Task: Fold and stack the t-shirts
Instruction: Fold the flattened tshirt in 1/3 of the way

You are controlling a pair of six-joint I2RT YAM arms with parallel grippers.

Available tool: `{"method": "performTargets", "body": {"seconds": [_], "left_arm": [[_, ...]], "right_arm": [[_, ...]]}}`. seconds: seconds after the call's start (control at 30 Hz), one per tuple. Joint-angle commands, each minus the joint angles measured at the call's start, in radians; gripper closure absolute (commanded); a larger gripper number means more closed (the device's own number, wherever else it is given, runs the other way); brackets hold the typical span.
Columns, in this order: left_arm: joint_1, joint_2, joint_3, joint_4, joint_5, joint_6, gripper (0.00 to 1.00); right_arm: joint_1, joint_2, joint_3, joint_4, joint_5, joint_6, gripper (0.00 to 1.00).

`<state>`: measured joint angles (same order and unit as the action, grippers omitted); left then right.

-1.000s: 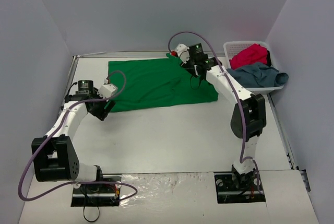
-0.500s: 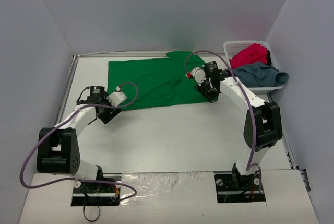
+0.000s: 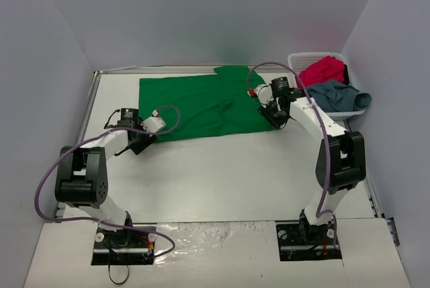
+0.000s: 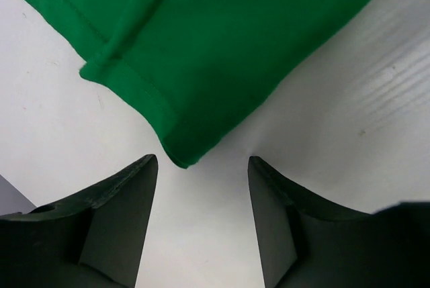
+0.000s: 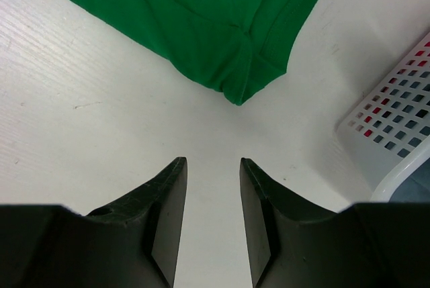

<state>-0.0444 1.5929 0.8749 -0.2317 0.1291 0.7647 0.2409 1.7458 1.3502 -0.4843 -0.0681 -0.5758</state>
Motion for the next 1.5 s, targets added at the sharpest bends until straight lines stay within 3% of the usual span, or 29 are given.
{"method": "performTargets", "body": {"seconds": [0.0, 0.2, 0.27, 0.3, 0.6, 0.8, 1.13, 1.47], "left_arm": [[0.006, 0.032, 0.039, 0.015, 0.000, 0.012, 0.46], [0.006, 0.090, 0.072, 0.014, -0.009, 0.005, 0.62], [0.006, 0.105, 0.082, 0.006, -0.009, 0.005, 0.95], [0.008, 0.108, 0.087, 0.002, -0.009, 0.005, 0.97], [0.009, 0.079, 0.099, -0.050, 0.001, 0.016, 0.98], [0.009, 0.065, 0.108, -0.081, -0.003, 0.012, 0.98], [0.009, 0.075, 0.101, -0.077, -0.016, 0.008, 0.98], [0.011, 0.059, 0.096, -0.090, -0.014, 0.001, 0.98]], "right_arm": [[-0.006, 0.012, 0.033, -0.042, -0.013, 0.010, 0.67], [-0.008, 0.032, 0.035, -0.043, -0.013, 0.008, 0.67], [-0.008, 0.032, 0.030, -0.050, -0.016, 0.007, 0.67], [-0.009, 0.028, 0.027, -0.050, -0.016, 0.004, 0.67], [-0.057, -0.012, 0.006, -0.115, -0.090, 0.022, 0.61], [-0.086, 0.099, 0.006, -0.126, -0.108, 0.014, 0.61], [-0.103, 0.326, 0.220, -0.174, -0.173, -0.006, 0.55], [-0.109, 0.336, 0.274, -0.181, -0.124, -0.016, 0.53]]}}
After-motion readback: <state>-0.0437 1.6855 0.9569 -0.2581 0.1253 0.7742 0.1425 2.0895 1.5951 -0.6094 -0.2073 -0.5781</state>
